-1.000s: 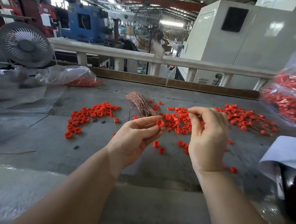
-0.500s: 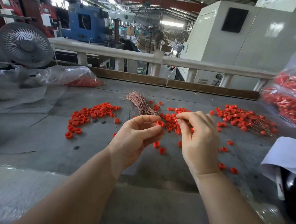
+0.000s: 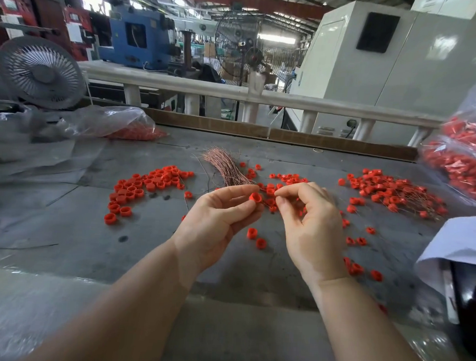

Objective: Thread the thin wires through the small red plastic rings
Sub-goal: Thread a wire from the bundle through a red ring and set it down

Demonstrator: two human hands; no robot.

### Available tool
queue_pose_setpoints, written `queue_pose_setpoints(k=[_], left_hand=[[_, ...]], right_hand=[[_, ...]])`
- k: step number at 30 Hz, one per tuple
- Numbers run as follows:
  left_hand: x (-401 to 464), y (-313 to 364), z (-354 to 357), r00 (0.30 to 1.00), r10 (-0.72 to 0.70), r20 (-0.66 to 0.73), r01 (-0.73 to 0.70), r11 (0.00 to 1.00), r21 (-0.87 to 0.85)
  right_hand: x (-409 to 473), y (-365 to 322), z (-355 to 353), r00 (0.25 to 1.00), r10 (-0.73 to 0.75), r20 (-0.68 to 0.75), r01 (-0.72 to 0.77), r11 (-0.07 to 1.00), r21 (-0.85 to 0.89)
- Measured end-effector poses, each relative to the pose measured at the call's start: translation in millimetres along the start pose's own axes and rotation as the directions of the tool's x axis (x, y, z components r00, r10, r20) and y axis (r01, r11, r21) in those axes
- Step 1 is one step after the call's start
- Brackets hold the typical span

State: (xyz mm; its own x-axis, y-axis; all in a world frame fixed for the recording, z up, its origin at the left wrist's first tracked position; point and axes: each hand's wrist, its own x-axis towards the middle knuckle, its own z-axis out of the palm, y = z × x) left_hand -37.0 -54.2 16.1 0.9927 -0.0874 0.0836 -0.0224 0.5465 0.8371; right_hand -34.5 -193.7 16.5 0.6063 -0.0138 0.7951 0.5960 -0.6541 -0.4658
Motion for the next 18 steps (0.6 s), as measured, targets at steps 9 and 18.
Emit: queue_pose_setpoints(k=[9, 18], left_hand=[[-2.0, -0.9, 0.1, 0.999, 0.02, 0.028, -0.021, 0.999, 0.026], [-4.1, 0.4, 0.7, 0.999, 0.04, 0.034, -0.042, 0.998, 0.046]], right_hand=[[-0.9, -0.6, 2.2, 0.998, 0.012, 0.066, -0.017, 0.998, 0.067], [-0.8, -2.7, 0.7, 0.996, -0.017, 0.083, 0.011, 0.998, 0.069]])
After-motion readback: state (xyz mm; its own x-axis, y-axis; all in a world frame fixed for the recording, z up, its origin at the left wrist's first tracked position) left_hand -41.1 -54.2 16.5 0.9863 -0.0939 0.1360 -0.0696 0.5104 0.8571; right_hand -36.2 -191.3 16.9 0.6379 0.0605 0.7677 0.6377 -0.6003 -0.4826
